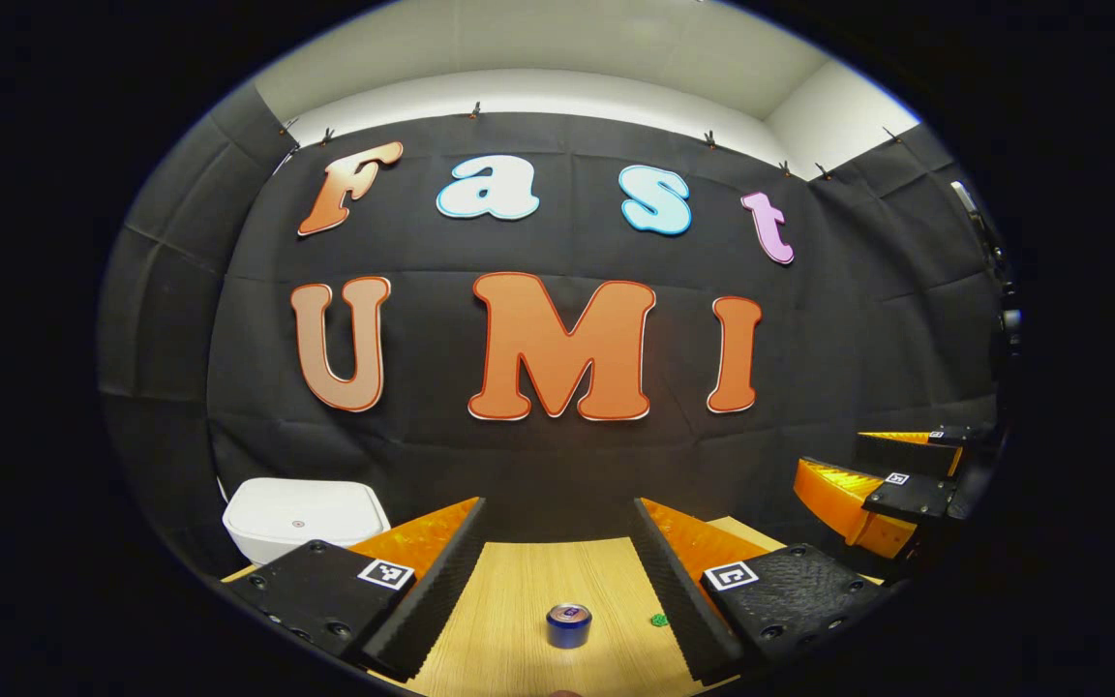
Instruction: Press the lid of the desktop garbage bin to open it, pick up the crumpled paper on the desktop and throw it into the bin, then pick up the pop can on the desktop and drop it into the bin, and finally close the garbage bin lid.
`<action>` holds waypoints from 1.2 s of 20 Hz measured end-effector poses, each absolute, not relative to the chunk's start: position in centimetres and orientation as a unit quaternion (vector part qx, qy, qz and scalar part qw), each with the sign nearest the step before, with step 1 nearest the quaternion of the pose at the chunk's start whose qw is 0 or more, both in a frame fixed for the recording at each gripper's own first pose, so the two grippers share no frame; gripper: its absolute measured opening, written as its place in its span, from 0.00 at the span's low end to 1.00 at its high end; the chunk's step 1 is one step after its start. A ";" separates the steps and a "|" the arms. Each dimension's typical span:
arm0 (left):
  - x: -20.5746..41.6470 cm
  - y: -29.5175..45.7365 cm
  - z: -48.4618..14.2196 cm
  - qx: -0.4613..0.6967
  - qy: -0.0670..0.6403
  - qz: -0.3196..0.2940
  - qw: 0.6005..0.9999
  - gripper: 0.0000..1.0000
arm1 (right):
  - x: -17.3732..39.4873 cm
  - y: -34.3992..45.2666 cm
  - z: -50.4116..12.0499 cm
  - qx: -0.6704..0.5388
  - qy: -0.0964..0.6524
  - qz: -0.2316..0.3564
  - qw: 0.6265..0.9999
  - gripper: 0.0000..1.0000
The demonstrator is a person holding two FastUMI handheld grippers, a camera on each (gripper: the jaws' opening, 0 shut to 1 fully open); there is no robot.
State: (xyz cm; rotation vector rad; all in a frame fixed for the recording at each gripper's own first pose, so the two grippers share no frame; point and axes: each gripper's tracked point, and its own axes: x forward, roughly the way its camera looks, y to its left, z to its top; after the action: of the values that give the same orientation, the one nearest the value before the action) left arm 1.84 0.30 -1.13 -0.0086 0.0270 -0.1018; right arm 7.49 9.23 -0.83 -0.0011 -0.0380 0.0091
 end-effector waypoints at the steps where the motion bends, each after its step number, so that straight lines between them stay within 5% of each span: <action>1: 1.8 0.3 -1.1 -0.004 0.013 -0.049 0.999 0.93 | 7.4 9.3 -0.8 -0.001 -0.017 0.005 1.000 0.93; 18: 2.5 2.5 -0.4 0.004 0.001 -0.006 1.000 0.91 | 7.5 10.0 -1.9 -0.002 -0.004 0.012 1.000 0.94; 24: 2.2 4.6 -0.7 0.005 0.019 0.025 0.999 0.42 | 7.9 10.8 -2.2 -0.002 0.000 0.021 1.000 0.94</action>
State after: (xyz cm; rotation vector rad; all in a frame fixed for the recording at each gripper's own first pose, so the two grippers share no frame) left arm 2.23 4.60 -0.71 0.0101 0.0374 0.0509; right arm 7.90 10.75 -2.17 -0.0036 -0.0002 0.0421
